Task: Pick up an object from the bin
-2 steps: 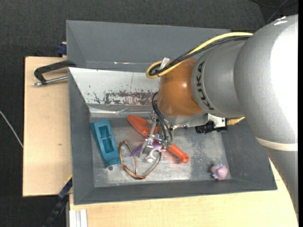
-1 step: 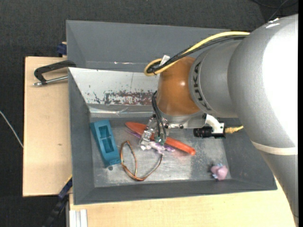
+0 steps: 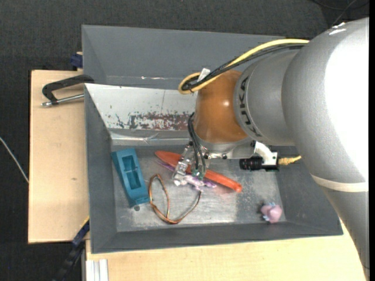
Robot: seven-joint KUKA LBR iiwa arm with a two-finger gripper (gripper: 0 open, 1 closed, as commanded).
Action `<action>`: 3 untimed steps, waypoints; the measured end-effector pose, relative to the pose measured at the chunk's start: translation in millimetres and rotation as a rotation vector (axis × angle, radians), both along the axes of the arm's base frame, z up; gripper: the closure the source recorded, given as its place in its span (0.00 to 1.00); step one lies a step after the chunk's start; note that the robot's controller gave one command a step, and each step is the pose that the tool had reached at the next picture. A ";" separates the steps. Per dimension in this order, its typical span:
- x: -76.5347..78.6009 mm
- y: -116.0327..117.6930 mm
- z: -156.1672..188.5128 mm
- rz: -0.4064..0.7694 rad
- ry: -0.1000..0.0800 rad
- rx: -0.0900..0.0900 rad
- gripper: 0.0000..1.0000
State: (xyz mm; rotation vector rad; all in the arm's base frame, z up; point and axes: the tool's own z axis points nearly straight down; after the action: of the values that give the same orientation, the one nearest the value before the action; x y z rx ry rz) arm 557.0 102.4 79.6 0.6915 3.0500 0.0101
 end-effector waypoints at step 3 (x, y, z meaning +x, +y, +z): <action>-1.3 -0.3 49.9 0.000 0.009 -0.001 1.00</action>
Offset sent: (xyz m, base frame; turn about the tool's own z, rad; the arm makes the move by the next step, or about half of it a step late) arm 0.0000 0.0000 0.0039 -0.0001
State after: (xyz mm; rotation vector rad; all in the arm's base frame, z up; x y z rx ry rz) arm 555.7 102.2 129.5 0.6933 3.0584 0.0056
